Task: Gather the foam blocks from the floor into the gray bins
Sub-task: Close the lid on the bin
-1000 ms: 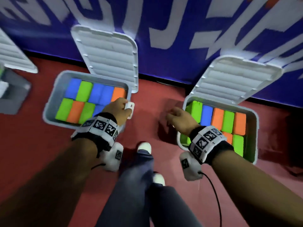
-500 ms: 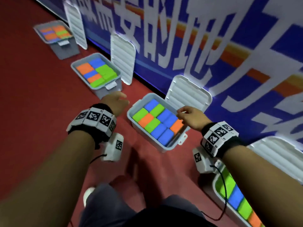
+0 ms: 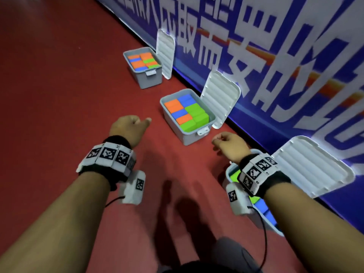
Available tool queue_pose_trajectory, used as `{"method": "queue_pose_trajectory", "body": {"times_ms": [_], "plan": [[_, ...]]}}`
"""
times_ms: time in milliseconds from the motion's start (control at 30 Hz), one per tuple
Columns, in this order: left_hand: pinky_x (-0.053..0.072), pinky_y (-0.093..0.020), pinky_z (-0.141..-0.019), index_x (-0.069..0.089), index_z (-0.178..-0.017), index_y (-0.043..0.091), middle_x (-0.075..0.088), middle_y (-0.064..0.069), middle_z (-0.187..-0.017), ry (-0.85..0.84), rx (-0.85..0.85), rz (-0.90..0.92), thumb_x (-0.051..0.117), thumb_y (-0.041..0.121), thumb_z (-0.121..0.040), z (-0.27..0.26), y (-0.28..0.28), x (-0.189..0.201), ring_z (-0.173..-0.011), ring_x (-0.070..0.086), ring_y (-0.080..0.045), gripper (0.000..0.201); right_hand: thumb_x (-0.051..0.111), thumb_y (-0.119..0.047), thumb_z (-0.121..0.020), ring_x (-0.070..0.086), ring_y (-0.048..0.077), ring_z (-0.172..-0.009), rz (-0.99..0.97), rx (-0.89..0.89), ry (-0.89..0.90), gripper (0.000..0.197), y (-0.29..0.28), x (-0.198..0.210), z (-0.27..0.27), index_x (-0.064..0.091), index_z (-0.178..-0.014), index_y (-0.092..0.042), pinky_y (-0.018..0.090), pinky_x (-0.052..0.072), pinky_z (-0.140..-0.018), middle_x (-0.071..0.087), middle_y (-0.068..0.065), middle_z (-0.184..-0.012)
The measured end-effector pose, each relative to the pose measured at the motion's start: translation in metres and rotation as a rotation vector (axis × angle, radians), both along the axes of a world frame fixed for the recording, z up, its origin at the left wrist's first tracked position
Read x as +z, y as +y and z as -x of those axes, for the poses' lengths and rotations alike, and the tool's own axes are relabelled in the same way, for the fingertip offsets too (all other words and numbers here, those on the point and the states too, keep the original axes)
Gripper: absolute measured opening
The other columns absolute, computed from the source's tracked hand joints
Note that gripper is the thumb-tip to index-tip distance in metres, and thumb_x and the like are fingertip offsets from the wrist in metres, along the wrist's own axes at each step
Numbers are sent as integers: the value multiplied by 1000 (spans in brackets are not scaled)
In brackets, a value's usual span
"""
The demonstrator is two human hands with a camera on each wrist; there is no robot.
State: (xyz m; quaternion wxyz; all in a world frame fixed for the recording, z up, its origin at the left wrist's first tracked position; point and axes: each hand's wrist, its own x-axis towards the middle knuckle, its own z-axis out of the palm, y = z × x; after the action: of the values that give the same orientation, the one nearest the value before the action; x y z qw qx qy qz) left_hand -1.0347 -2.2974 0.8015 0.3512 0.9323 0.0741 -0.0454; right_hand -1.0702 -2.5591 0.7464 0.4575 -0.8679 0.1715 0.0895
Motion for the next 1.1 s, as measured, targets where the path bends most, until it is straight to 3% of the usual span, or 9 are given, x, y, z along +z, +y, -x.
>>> {"method": "queue_pose_trajectory", "body": {"times_ms": [200,267,500,667,733,800,867,1000,1100], "plan": [[25,-32,-59,25,-48,14,25,-14,-50,26,-24,102,61,20,-89,-127,-16,-27,-59,28,-24,55,61,-24,-86,54,19,-68,122,9,36,18,12,-14,-109,50,-72,-20,30,42,-72,55,-5,-65],[24,-31,-56,23,-50,16,22,-5,-50,41,1,174,59,16,-89,-176,-18,-40,-57,25,-23,53,61,-25,-85,54,18,-67,124,2,42,11,14,-25,-159,55,-79,-18,29,42,-71,57,-4,-67],[24,-33,-51,24,-53,15,25,-2,-53,5,55,200,51,31,-95,-363,19,-27,-50,23,-19,53,58,-23,-89,49,15,-58,78,45,51,14,55,-24,-349,56,-100,-15,27,36,-57,52,-1,-63],[23,-32,-57,28,-54,12,32,-5,-54,-23,112,174,39,34,-100,-483,93,-17,-57,34,-24,52,57,-23,-90,51,18,-63,43,122,60,14,124,-22,-488,55,-101,-15,26,38,-67,55,1,-68],[32,-34,-64,38,-58,10,48,-15,-63,-19,156,154,36,35,-100,-539,139,-24,-70,47,-31,49,57,-23,-90,51,18,-64,28,126,53,14,160,-30,-553,55,-101,-15,30,41,-73,60,4,-73],[40,-34,-80,56,-78,4,62,-24,-93,12,158,114,33,35,-101,-594,185,-34,-94,57,-36,45,58,-23,-89,52,16,-62,10,106,44,10,195,-36,-607,55,-98,-18,32,43,-76,62,5,-77],[39,-34,-90,61,-104,1,62,-21,-110,78,119,110,32,32,-102,-654,228,-45,-108,56,-36,43,59,-23,-89,55,17,-63,-2,58,50,8,225,-42,-658,54,-95,-21,37,47,-78,64,7,-76],[43,-32,-82,55,-80,17,66,-12,-98,154,-57,101,42,18,-96,-774,277,-60,-97,61,-32,21,61,-25,-87,63,28,-85,-11,-43,72,18,268,-46,-745,56,-102,-19,47,49,-88,69,11,-92],[41,-29,-85,55,-86,20,64,-7,-98,186,-193,91,46,20,-94,-851,274,-59,-96,59,-26,11,60,-26,-88,61,27,-84,-6,-124,100,15,289,-36,-804,56,-101,-22,41,49,-88,68,10,-96]]}}
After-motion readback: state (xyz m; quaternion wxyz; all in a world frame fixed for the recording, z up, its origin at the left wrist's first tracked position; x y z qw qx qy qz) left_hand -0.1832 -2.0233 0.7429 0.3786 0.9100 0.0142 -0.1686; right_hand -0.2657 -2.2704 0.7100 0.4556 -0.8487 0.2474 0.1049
